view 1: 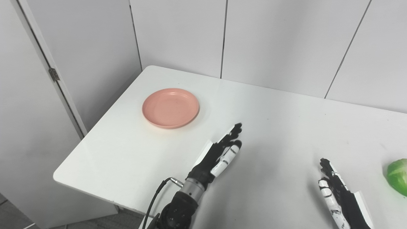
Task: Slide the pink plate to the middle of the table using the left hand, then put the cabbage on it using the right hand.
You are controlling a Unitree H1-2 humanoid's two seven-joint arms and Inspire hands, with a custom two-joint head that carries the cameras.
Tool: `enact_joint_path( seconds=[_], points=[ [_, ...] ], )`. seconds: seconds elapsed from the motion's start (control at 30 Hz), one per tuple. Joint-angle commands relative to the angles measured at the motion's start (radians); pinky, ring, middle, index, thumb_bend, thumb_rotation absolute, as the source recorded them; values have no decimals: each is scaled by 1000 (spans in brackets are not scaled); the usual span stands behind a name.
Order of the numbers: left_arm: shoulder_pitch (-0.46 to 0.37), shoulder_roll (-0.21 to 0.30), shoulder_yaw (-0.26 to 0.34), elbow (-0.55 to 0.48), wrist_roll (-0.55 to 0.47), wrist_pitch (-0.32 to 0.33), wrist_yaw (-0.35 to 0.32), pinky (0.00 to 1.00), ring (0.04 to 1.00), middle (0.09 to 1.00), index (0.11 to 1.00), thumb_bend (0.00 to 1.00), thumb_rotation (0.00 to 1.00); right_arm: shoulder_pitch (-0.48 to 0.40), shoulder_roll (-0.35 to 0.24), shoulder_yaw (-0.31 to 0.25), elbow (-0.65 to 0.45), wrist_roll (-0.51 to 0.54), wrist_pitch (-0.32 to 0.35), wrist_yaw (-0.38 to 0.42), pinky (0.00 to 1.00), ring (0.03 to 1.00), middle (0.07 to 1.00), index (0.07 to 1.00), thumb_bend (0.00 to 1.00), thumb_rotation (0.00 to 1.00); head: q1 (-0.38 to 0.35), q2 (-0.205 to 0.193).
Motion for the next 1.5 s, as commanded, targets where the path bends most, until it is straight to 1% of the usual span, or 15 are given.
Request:
enact_joint_path(
  seconds=[0.0,0.1,0.13,0.2,0.4,0.47,0.53,0.7,0.8,0.83,1.0,1.13,1.3,1.37,1.47],
  points=[
    [-46,10,15,-43,-21,-17,-1,882,921,932,919,421,1000,-16,-5,-5,-18,-11,-19,-7,891,927,935,927,32,1000,3,0],
    [-75,24,29,-62,-50,-17,-10,878,915,926,913,461,1000,-18,-7,-5,-16,-14,-21,-4,887,925,932,924,26,1000,4,0],
    [-86,31,33,-74,-54,-9,-14,879,915,927,916,483,1000,-18,-6,-5,-15,-13,-20,-3,890,927,932,924,29,1000,4,1],
    [-107,41,43,-98,-58,13,-20,875,912,928,918,495,1000,-19,-5,-6,-12,-9,-22,-3,896,931,934,927,37,1000,5,2],
    [-162,63,87,-135,-117,65,-36,895,918,930,914,486,1000,-20,-5,-6,-9,-13,-22,-4,898,931,937,927,42,1000,9,2],
    [-184,80,103,-151,-134,87,-44,906,925,936,918,481,1000,-19,-4,-6,-10,-16,-23,-6,898,931,937,927,40,1000,10,3],
    [-202,95,117,-158,-133,97,-44,910,929,939,920,464,1000,-19,-3,-6,-10,-14,-23,-6,898,930,936,927,44,1000,11,4],
    [-245,126,157,-152,-127,116,-29,896,917,925,911,487,1000,-16,-1,-6,-10,-12,-25,-7,901,931,936,928,47,1000,10,7],
    [-280,153,192,-128,-140,123,-24,893,905,919,910,495,1000,-16,-3,-3,-16,-22,-19,-6,897,928,935,929,45,1000,10,8],
    [-290,159,203,-120,-146,126,-24,895,904,917,909,476,1000,-16,-3,-4,-16,-20,-20,-6,899,929,934,927,48,1000,11,10],
    [-334,189,257,-85,-190,151,-27,904,910,914,911,471,1000,-15,-4,-4,-22,-22,-21,-4,894,926,931,922,45,1000,15,13],
    [-372,218,314,-14,-228,144,-9,861,884,895,890,462,1000,-16,-4,-4,-25,-18,-14,0,900,930,934,925,37,1000,15,14],
    [-406,265,363,84,-273,132,-8,862,873,875,865,465,1000,-13,-2,-7,-31,-7,-12,3,900,928,932,925,43,1000,15,18],
    [-419,285,385,132,-299,126,-9,885,879,874,861,483,1000,-12,-4,-7,-33,-9,-8,4,899,928,933,926,45,1000,16,21],
    [-433,311,412,186,-334,114,-15,872,867,861,849,472,1000,-11,-5,-7,-35,-15,-9,3,894,925,932,927,46,1000,14,21]
  ],
)
